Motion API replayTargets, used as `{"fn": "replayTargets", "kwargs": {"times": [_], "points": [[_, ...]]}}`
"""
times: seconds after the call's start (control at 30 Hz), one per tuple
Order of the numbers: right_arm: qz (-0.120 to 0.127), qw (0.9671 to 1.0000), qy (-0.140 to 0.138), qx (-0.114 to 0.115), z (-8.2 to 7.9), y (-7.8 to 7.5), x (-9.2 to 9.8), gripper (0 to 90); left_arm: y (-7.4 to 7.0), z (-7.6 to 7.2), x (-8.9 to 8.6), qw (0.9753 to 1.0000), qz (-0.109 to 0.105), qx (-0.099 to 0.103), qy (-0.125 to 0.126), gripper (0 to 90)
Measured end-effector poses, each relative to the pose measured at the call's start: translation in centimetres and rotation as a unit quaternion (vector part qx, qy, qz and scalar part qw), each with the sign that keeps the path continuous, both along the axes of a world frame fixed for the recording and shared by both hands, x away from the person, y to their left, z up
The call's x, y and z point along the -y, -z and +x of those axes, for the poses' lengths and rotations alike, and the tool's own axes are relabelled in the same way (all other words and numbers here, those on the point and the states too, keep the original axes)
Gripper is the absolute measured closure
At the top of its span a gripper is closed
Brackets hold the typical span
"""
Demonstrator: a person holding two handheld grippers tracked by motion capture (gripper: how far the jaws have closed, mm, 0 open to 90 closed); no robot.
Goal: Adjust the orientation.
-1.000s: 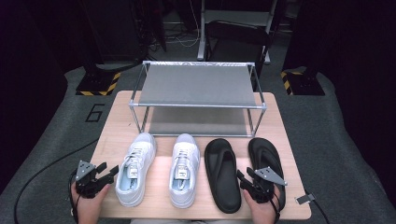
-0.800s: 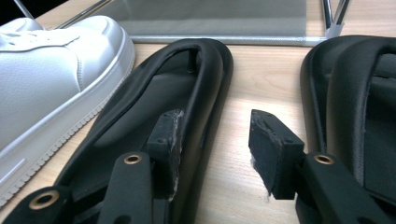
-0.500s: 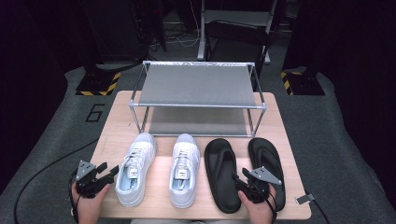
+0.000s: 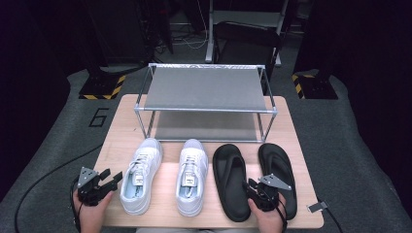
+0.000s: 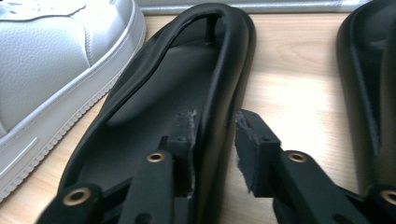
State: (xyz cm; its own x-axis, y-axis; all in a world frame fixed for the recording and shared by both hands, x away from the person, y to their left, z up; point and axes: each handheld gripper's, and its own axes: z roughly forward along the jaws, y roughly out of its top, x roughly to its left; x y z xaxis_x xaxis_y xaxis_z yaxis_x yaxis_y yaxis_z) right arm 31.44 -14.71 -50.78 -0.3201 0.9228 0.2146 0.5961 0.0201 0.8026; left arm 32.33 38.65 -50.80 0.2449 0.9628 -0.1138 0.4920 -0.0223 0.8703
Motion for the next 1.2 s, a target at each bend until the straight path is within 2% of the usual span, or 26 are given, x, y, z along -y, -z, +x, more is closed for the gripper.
{"fn": "replayTargets", "kwargs": {"times": [0.13,0.3,0.47,0.57,0.7,0.73,0.77,0.83,1.07,1.2], "points": [[-0.001,1.0,0.0,-0.005,-0.1,0.1,-0.4,75.8,0.1,0.0,0.0,0.9999,-0.002,0.006,-0.008,43.7],[0.004,0.9999,0.004,-0.008,0.0,0.0,-0.4,76.5,0.1,0.0,0.0,0.9999,-0.002,0.006,-0.009,43.7],[0.008,0.9999,-0.003,-0.011,0.6,0.1,-0.6,78.0,0.1,0.0,0.0,0.9999,-0.001,0.007,-0.009,43.7],[0.003,1.0,-0.004,-0.005,0.6,0.1,-0.8,77.7,0.1,0.0,-0.1,1.0,0.0,0.0,-0.006,43.7],[0.019,0.9998,0.002,-0.01,0.3,0.3,-0.5,69.7,0.1,0.0,-0.1,1.0,0.0,0.0,-0.005,43.7],[0.015,0.9998,0.004,-0.015,0.3,0.4,-0.4,68.6,0.1,0.0,-0.1,1.0,0.0,0.0,-0.005,43.7],[0.024,0.9995,-0.001,-0.021,0.3,0.7,-0.1,66.6,0.1,0.0,-0.1,1.0,-0.001,0.0,-0.005,43.7],[0.03,0.9991,-0.004,-0.028,0.3,0.6,0.0,66.0,0.1,0.0,-0.1,1.0,-0.001,0.0,-0.005,43.6],[0.032,0.999,-0.003,-0.029,0.4,0.9,0.0,60.5,0.1,0.0,0.0,1.0,0.0,0.0,-0.005,43.6],[0.052,0.9981,0.001,-0.033,0.5,1.1,0.1,60.5,0.1,0.0,0.0,1.0,0.0,0.0,-0.005,43.6]]}}
